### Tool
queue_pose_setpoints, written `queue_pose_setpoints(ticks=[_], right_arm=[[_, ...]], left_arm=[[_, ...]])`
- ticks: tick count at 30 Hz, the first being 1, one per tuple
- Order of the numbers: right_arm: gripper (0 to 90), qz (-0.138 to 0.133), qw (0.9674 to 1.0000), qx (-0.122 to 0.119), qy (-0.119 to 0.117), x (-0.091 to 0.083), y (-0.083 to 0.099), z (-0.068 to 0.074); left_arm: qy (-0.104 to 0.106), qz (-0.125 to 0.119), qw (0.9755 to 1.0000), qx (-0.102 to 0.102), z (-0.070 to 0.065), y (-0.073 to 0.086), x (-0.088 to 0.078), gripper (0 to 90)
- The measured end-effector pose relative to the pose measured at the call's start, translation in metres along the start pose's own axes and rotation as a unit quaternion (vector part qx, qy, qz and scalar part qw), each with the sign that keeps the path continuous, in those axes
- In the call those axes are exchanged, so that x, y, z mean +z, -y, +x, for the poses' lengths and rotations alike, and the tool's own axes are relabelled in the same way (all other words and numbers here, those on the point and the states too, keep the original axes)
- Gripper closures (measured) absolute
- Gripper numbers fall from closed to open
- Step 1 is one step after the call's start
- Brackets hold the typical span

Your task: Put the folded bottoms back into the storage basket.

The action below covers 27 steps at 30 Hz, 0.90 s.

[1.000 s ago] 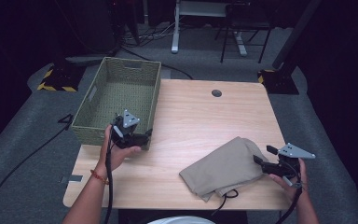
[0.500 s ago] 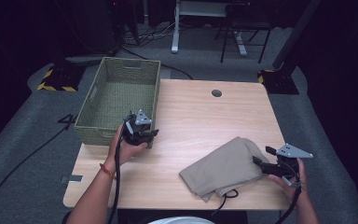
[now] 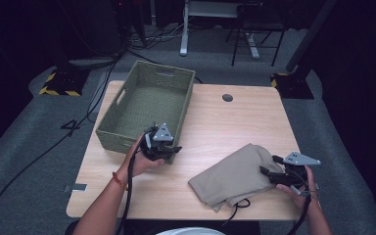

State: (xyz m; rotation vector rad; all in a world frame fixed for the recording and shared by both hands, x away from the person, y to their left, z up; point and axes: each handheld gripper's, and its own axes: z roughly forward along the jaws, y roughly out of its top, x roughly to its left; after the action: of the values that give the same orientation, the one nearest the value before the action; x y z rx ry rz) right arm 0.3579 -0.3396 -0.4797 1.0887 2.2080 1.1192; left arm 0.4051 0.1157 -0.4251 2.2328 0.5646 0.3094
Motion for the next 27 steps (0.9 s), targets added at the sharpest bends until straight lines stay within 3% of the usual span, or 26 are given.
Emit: queue_pose_setpoints(ticks=[2,3,5,7,8,11,14,16,18,19,22,23,24,27], right_arm=[[27.7,0.002,1.0000,-0.001,-0.005,0.001,0.000,0.001],[27.7,0.002,1.0000,-0.001,-0.005,0.001,0.000,0.001],[27.7,0.005,0.9999,0.001,-0.012,0.003,0.001,0.003],[27.8,0.004,0.9999,0.001,-0.014,0.004,0.001,0.004],[27.9,0.005,0.9999,0.000,-0.014,0.004,0.002,0.004],[27.9,0.003,0.9999,0.002,-0.014,0.005,0.002,0.004],[28.0,0.004,0.9999,0.003,-0.014,0.005,0.003,0.005],[28.0,0.003,0.9999,0.004,-0.015,0.005,0.003,0.005],[28.1,0.003,0.9999,0.005,-0.016,0.005,0.003,0.004],[28.1,0.003,0.9999,0.005,-0.016,0.005,0.003,0.004],[28.0,0.004,0.9998,0.005,-0.016,0.006,0.003,0.004],[28.1,0.004,0.9998,0.005,-0.016,0.006,0.003,0.004],[28.0,0.004,0.9999,0.005,-0.016,0.006,0.003,0.004],[27.9,0.004,0.9998,0.006,-0.016,0.006,0.004,0.004]], left_arm=[[0.021,-0.001,0.9996,0.020,-0.006,-0.005,0.006,66.7],[0.021,-0.001,0.9996,0.020,-0.006,-0.005,0.006,66.7],[0.053,-0.003,0.9973,0.051,-0.017,-0.013,0.014,66.6],[0.062,-0.004,0.9965,0.056,-0.019,-0.014,0.015,66.6],[0.082,-0.004,0.9938,0.074,-0.024,-0.017,0.018,66.6],[0.093,-0.002,0.9922,0.083,-0.028,-0.018,0.017,65.9],[0.062,-0.012,0.9966,0.054,-0.025,-0.010,0.012,56.6],[0.029,-0.007,0.9988,0.039,-0.022,-0.003,0.004,48.5],[0.004,-0.010,0.9998,0.018,-0.016,0.006,-0.005,42.2],[0.004,-0.010,0.9998,0.018,-0.016,0.006,-0.005,40.6],[-0.053,-0.006,0.9986,-0.007,-0.005,0.021,-0.025,35.0],[-0.053,-0.006,0.9986,-0.007,-0.005,0.021,-0.025,34.0],[-0.081,-0.001,0.9966,-0.017,-0.001,0.026,-0.033,32.8],[-0.101,0.002,0.9940,-0.042,0.009,0.034,-0.043,32.3]])
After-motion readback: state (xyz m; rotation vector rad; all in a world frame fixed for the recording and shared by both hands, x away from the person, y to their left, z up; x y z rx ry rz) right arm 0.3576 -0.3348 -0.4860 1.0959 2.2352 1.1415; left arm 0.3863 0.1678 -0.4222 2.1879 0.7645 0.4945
